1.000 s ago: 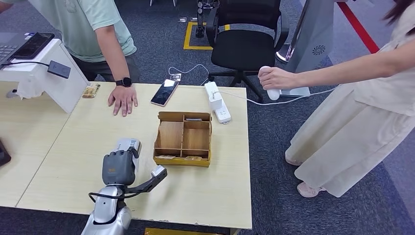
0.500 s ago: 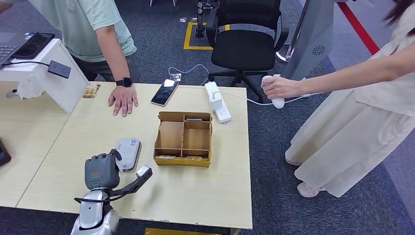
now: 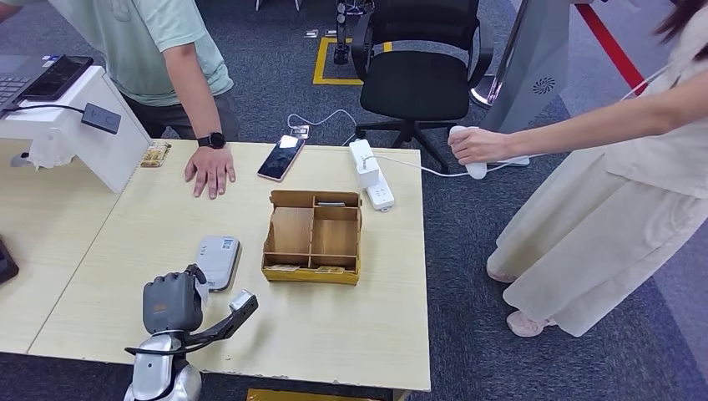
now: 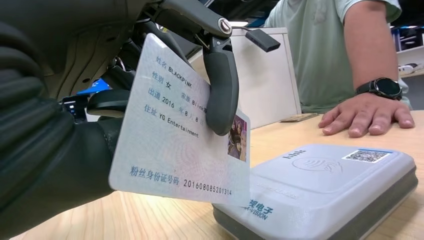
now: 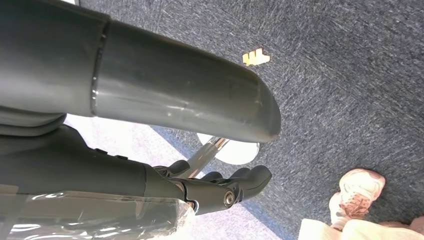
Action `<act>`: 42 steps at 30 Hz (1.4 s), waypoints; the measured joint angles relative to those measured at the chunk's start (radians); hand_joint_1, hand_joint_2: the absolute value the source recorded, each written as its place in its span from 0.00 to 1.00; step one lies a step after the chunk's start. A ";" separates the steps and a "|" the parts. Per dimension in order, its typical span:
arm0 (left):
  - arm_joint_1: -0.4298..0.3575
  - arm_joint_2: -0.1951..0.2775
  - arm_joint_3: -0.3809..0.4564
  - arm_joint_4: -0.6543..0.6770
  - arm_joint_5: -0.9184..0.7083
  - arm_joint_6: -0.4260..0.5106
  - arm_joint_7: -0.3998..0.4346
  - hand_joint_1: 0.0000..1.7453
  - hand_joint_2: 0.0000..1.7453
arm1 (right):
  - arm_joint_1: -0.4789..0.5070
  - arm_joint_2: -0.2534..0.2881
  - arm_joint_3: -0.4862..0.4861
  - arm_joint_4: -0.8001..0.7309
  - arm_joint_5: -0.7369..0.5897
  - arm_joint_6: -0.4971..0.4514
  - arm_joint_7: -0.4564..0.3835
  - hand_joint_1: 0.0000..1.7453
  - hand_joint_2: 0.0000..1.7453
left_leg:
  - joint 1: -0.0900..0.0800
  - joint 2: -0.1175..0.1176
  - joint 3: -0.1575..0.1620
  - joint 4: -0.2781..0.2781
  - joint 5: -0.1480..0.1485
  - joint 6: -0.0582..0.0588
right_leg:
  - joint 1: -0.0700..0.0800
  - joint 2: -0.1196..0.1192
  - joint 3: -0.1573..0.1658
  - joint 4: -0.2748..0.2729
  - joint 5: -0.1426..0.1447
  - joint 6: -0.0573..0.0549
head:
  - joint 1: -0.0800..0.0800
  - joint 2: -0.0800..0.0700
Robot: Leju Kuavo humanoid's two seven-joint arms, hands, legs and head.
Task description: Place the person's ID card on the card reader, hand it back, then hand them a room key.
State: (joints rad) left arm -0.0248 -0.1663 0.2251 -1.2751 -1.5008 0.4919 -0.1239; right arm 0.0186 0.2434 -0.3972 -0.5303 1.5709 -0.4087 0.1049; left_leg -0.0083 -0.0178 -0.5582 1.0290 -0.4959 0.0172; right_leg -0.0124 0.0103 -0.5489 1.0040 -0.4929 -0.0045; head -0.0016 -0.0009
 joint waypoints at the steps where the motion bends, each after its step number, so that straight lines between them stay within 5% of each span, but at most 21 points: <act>1: 0.000 -0.004 0.002 0.000 0.001 0.000 -0.004 1.00 1.00 | 0.001 0.001 0.000 -0.002 0.000 0.000 0.000 0.00 0.00 | 0.000 0.000 0.000 0.000 0.000 0.000 | 0.000 0.000 0.000 0.000 0.000 0.000 | 0.000 0.000; 42: -0.028 -0.064 0.060 0.004 0.156 -0.001 -0.013 1.00 1.00 | 0.006 0.007 -0.001 -0.025 0.000 0.018 0.000 0.00 0.00 | 0.000 0.000 0.000 0.000 0.000 0.000 | 0.000 0.000 0.000 0.000 0.000 0.000 | 0.000 0.000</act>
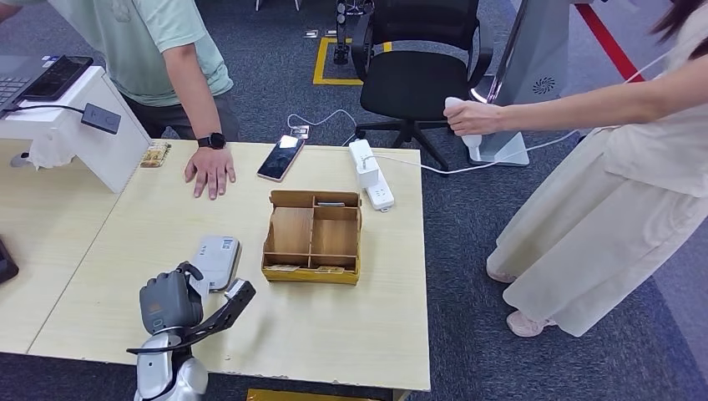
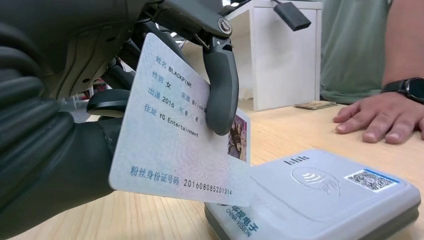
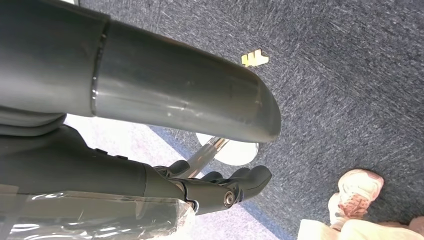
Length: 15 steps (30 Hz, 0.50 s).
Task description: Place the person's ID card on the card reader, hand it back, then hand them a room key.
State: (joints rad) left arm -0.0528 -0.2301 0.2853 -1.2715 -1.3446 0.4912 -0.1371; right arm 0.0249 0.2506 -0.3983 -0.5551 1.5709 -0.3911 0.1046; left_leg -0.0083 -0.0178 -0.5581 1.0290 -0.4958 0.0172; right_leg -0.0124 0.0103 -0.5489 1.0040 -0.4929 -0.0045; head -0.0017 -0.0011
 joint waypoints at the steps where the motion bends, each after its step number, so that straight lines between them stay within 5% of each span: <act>1: 0.000 -0.002 0.002 0.000 0.010 0.000 -0.004 1.00 1.00 | 0.000 0.000 0.000 0.000 0.000 0.000 0.000 0.00 0.00 | 0.000 0.000 0.000 0.000 0.000 0.000 | 0.000 0.000 0.000 0.000 0.000 0.000 | 0.000 0.000; 15: -0.027 -0.022 0.010 -0.002 0.112 -0.017 -0.057 1.00 1.00 | -0.001 0.000 0.002 0.000 0.000 0.004 0.000 0.00 0.00 | 0.000 0.000 0.000 0.000 0.000 0.000 | 0.000 0.000 0.000 0.000 0.000 0.000 | 0.000 0.000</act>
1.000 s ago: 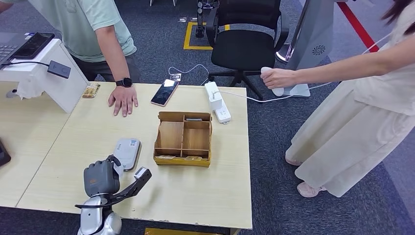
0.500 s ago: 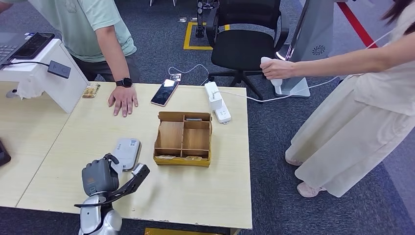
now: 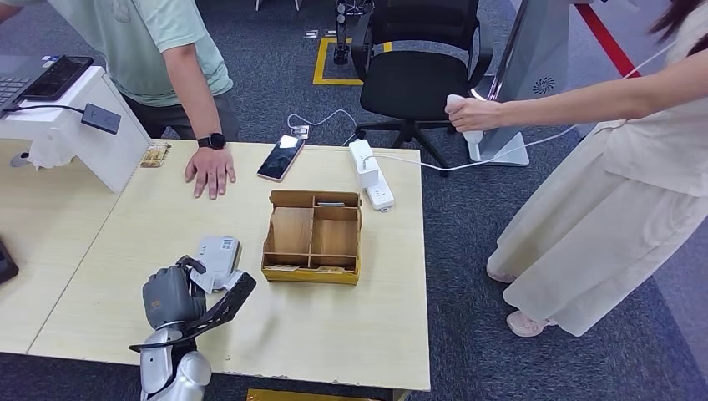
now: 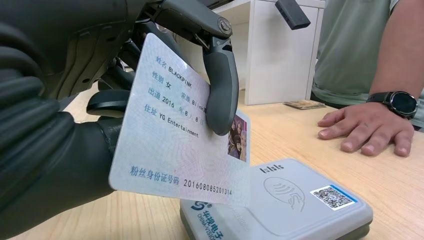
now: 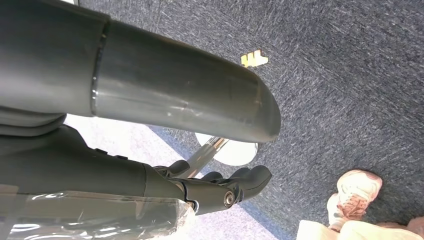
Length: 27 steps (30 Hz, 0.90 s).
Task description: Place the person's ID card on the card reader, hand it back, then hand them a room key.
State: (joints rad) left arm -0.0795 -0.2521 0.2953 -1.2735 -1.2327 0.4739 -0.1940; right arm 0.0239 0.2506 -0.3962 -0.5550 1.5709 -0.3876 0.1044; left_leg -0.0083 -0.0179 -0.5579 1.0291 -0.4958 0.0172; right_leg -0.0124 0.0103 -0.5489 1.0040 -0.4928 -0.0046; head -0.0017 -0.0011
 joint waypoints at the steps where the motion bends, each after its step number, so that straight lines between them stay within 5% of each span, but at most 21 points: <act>1: -0.002 0.000 0.000 0.000 0.002 0.000 -0.002 1.00 1.00 | 0.000 0.000 0.000 0.000 0.000 0.000 0.000 0.00 0.00 | 0.000 0.000 0.000 0.000 0.000 0.000 | 0.000 0.000 0.000 0.000 0.000 0.000 | 0.000 0.000; 27: -0.005 -0.017 -0.013 0.036 -0.067 -0.008 0.048 1.00 1.00 | 0.000 0.000 0.003 0.000 0.000 0.001 0.000 0.00 0.00 | 0.000 0.000 0.000 0.000 0.000 0.000 | 0.000 0.000 0.000 0.000 0.000 0.000 | 0.000 0.000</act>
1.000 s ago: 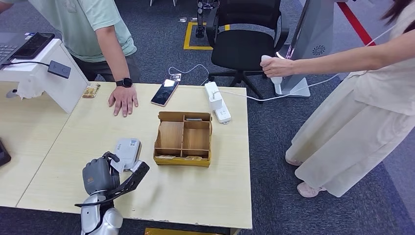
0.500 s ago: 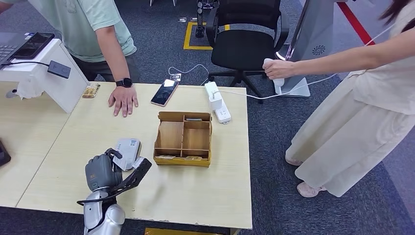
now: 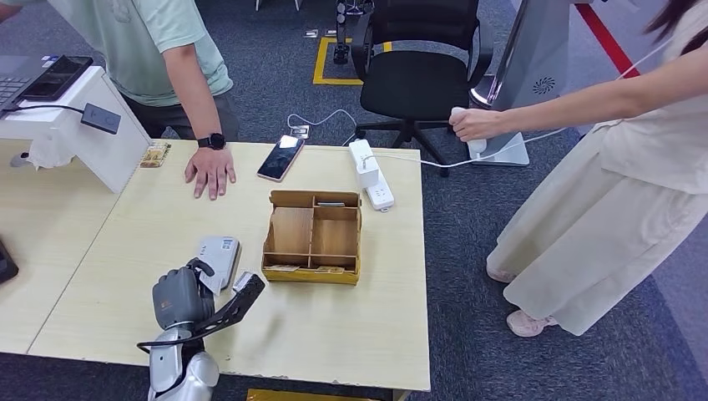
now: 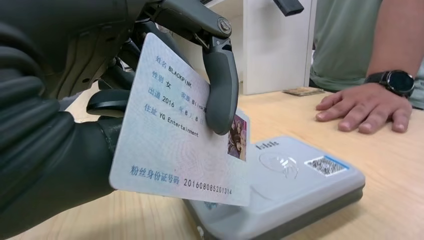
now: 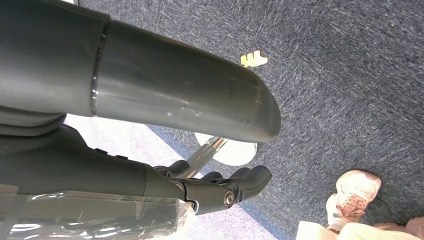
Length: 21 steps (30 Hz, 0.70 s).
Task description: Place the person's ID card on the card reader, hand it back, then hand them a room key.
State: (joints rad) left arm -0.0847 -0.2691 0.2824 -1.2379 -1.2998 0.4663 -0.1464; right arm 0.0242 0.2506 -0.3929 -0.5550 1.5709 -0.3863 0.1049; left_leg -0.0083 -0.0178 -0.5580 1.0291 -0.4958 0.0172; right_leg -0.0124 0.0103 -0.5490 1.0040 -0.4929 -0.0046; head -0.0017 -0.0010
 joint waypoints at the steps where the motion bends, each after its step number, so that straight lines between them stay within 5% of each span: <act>1: 0.002 0.000 -0.003 0.004 -0.002 -0.001 0.002 1.00 1.00 | 0.000 0.000 0.000 0.000 0.000 0.000 0.000 0.00 0.00 | 0.000 0.000 0.000 0.000 0.000 0.000 | 0.000 0.000 0.000 0.000 0.000 0.000 | 0.000 0.000; 21: 0.014 -0.010 -0.010 0.042 -0.006 -0.004 0.043 1.00 1.00 | 0.008 0.001 -0.006 -0.019 0.000 0.000 -0.004 0.00 0.00 | 0.000 0.000 0.000 0.000 0.000 0.000 | 0.000 0.000 0.000 0.000 0.000 0.000 | 0.000 0.000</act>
State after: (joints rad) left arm -0.0705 -0.2796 0.2728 -1.1959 -1.3060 0.4618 -0.1035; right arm 0.0324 0.2521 -0.3987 -0.5743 1.5709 -0.3861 0.1006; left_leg -0.0083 -0.0178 -0.5580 1.0291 -0.4958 0.0172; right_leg -0.0124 0.0103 -0.5490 1.0040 -0.4929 -0.0046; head -0.0017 -0.0011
